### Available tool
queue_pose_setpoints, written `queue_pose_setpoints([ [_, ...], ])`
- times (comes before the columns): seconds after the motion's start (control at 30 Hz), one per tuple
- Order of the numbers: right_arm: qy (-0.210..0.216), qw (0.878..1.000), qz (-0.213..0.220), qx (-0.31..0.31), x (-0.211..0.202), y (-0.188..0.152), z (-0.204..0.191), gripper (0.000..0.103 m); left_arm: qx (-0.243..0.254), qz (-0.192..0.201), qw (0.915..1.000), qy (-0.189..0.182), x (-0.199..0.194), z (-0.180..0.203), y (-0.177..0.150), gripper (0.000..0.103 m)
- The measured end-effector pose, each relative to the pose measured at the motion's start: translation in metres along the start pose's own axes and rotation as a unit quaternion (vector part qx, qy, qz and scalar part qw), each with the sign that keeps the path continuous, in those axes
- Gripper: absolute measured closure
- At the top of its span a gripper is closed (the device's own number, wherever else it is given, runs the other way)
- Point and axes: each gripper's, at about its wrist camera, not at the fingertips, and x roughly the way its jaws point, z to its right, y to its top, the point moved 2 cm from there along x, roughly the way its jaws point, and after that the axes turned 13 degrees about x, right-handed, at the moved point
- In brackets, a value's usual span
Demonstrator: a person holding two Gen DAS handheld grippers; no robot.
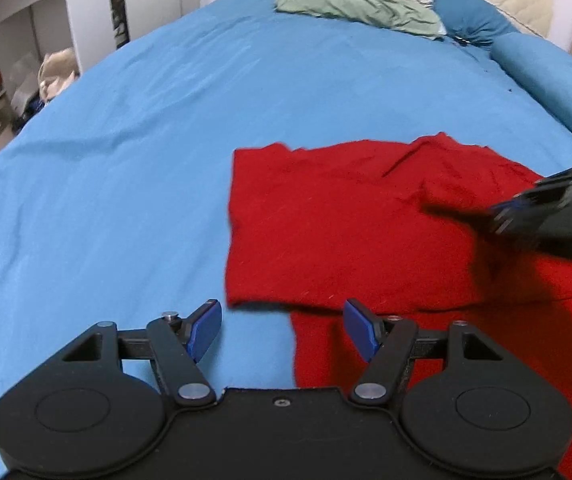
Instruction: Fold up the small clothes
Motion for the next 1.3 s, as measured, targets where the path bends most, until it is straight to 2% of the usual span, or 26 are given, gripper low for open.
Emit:
queue_pose_setpoints([
  [0.1,-0.017,0.994,0.040,0.100,-0.025,0.001,0.027,0.083,-0.010,-0.005,0.9999,-0.003,-0.003,-0.004,-0.010,0.032],
  [0.17,-0.027,0.980,0.064,0.187,-0.047,-0.010,0.052,0.083,-0.010,-0.007,0.9999,-0.005,-0.001,-0.002,-0.011,0.032],
  [0.23,-0.027,0.961,0.073,0.267,-0.060,-0.031,0.074,0.082,-0.010,-0.008,0.9999,-0.005,0.002,0.000,-0.010,0.032],
  [0.3,-0.029,0.941,0.072,0.330,-0.064,-0.059,0.089,0.074,-0.007,-0.010,0.9999,-0.007,0.005,0.003,-0.011,0.032],
  [0.33,-0.026,0.936,0.067,0.344,-0.062,-0.071,0.092,0.069,-0.004,-0.011,0.9999,-0.006,0.007,0.004,-0.012,0.032],
  [0.37,-0.023,0.934,0.053,0.353,-0.056,-0.083,0.094,0.059,-0.002,-0.012,0.9999,-0.004,0.009,0.005,-0.013,0.032],
  [0.43,-0.024,0.933,0.035,0.358,-0.046,-0.100,0.096,0.053,0.005,-0.013,0.9999,0.002,0.013,0.007,-0.013,0.032],
  [0.47,-0.018,0.931,0.037,0.362,-0.045,-0.106,0.098,0.052,0.008,-0.012,0.9999,0.003,0.014,0.007,-0.013,0.032],
  [0.53,-0.003,0.926,0.047,0.375,-0.049,-0.109,0.104,0.040,0.011,-0.010,0.9999,0.006,0.014,0.008,-0.013,0.032],
  [0.57,0.000,0.922,0.052,0.383,-0.052,-0.110,0.107,0.029,0.012,-0.010,0.9999,0.007,0.015,0.008,-0.013,0.032],
  [0.6,-0.001,0.919,0.058,0.390,-0.055,-0.110,0.109,0.022,0.012,-0.010,0.9998,0.008,0.015,0.008,-0.012,0.032],
  [0.63,-0.005,0.916,0.064,0.397,-0.056,-0.109,0.115,0.022,0.011,-0.010,0.9998,0.009,0.015,0.008,-0.012,0.032],
  [0.67,-0.009,0.912,0.063,0.404,-0.056,-0.108,0.121,0.023,0.011,-0.009,0.9998,0.010,0.016,0.007,-0.012,0.032],
  [0.73,-0.007,0.906,0.052,0.420,-0.051,-0.106,0.132,0.032,0.014,-0.007,0.9998,0.015,0.017,0.006,-0.012,0.032],
  [0.77,-0.003,0.905,0.045,0.422,-0.049,-0.105,0.135,0.050,0.014,-0.006,0.9997,0.017,0.017,0.006,-0.011,0.032],
  [0.8,-0.006,0.908,0.041,0.416,-0.048,-0.104,0.137,0.073,0.015,-0.005,0.9997,0.020,0.018,0.006,-0.011,0.032],
  [0.83,-0.009,0.914,0.036,0.403,-0.047,-0.101,0.138,0.078,0.015,-0.003,0.9996,0.022,0.018,0.006,-0.010,0.032],
  [0.9,-0.008,0.921,0.039,0.387,-0.053,-0.093,0.138,0.078,0.013,0.001,0.9996,0.025,0.019,0.005,-0.008,0.034],
  [1.0,-0.002,0.934,0.078,0.349,-0.083,-0.078,0.138,0.079,0.010,0.010,0.9997,0.022,0.022,0.005,-0.003,0.039],
  [1.07,-0.011,0.937,0.108,0.331,-0.108,-0.069,0.147,0.079,0.013,0.016,0.9996,0.019,0.025,0.007,0.002,0.041],
  [1.13,-0.034,0.935,0.132,0.327,-0.127,-0.066,0.164,0.079,0.019,0.020,0.9995,0.018,0.029,0.010,0.007,0.050],
  [1.17,-0.049,0.934,0.135,0.328,-0.133,-0.068,0.174,0.079,0.023,0.022,0.9994,0.015,0.030,0.012,0.009,0.061],
  [1.2,-0.063,0.934,0.131,0.327,-0.134,-0.073,0.183,0.079,0.029,0.023,0.9993,0.010,0.032,0.016,0.010,0.073],
  [1.23,-0.080,0.935,0.121,0.324,-0.129,-0.079,0.191,0.079,0.038,0.021,0.9990,0.006,0.033,0.020,0.010,0.078],
  [1.27,-0.091,0.935,0.104,0.326,-0.121,-0.086,0.198,0.079,0.044,0.021,0.9988,0.005,0.033,0.024,0.010,0.088],
  [1.3,-0.094,0.933,0.087,0.335,-0.113,-0.095,0.205,0.079,0.049,0.021,0.9986,0.007,0.032,0.027,0.010,0.090],
])
